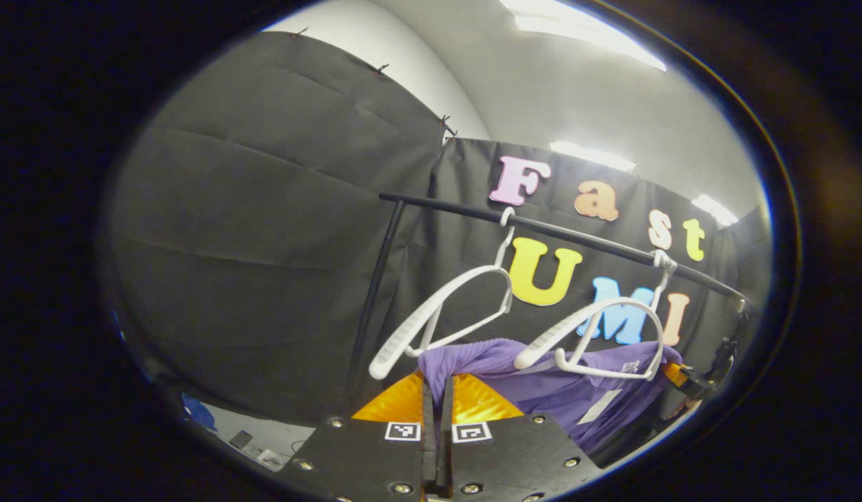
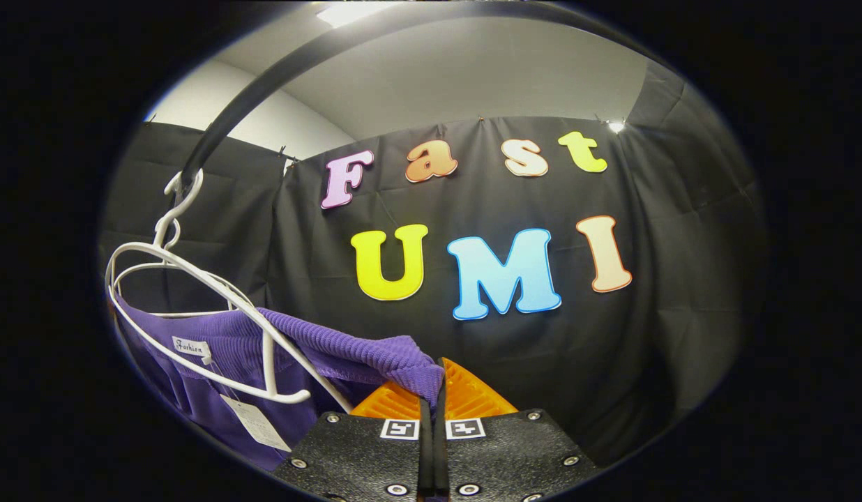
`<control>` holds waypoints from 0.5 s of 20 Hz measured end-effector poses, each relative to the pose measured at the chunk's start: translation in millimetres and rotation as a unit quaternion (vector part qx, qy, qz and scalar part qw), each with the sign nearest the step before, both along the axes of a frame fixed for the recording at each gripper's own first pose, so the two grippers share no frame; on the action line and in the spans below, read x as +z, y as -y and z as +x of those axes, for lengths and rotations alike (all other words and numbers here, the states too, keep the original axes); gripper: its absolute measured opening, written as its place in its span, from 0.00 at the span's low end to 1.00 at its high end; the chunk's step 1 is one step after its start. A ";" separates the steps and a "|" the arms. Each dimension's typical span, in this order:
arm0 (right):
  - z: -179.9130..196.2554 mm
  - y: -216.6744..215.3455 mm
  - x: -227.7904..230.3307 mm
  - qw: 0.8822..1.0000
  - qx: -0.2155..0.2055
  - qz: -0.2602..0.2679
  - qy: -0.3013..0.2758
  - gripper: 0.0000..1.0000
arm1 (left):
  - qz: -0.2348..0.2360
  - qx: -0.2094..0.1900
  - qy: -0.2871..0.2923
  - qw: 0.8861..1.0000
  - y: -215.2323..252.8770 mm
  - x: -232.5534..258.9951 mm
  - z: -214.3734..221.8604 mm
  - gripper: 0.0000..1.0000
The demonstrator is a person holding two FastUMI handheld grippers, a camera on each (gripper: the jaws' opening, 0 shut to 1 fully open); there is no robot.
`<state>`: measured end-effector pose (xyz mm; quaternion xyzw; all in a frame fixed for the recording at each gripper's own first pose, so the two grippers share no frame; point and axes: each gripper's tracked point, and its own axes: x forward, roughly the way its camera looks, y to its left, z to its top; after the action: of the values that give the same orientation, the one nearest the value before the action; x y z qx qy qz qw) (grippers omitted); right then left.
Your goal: Grasp the clothes on the hanger with both hands and then place them into the laundry hamper below.
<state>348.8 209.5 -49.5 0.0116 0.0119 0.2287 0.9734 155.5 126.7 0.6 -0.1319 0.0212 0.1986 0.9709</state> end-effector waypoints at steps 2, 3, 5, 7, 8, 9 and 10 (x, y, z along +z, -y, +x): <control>4.9 8.0 -9.1 1.000 -0.009 -0.004 -0.009 0.00 | 0.003 -0.006 -0.015 1.000 12.8 -14.9 3.7 0.01; 6.5 12.4 -13.9 1.000 -0.015 -0.004 -0.015 0.00 | 0.004 -0.009 -0.023 1.000 18.6 -22.0 6.0 0.01; 9.0 21.5 -25.4 0.999 -0.023 -0.006 -0.029 0.00 | 0.000 -0.016 -0.036 0.999 29.1 -34.6 8.5 0.06; 10.1 32.7 -39.4 0.999 -0.027 -0.016 -0.039 0.00 | -0.006 -0.019 -0.047 0.999 38.4 -47.7 9.1 0.01; 9.7 37.7 -45.2 0.999 -0.028 -0.021 -0.041 0.00 | -0.009 -0.019 -0.051 0.999 43.1 -53.1 9.2 0.01; 8.8 40.5 -49.5 0.998 -0.027 -0.027 -0.042 0.00 | -0.012 -0.018 -0.054 0.998 47.9 -58.9 8.8 0.01; 7.1 44.4 -55.7 0.998 -0.027 -0.034 -0.042 0.00 | -0.013 -0.017 -0.058 0.998 51.5 -65.2 8.6 0.06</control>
<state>356.0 165.1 -105.2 -0.0116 0.0599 0.2014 0.9776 164.1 75.2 -64.6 -0.1326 0.0822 0.1890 0.9695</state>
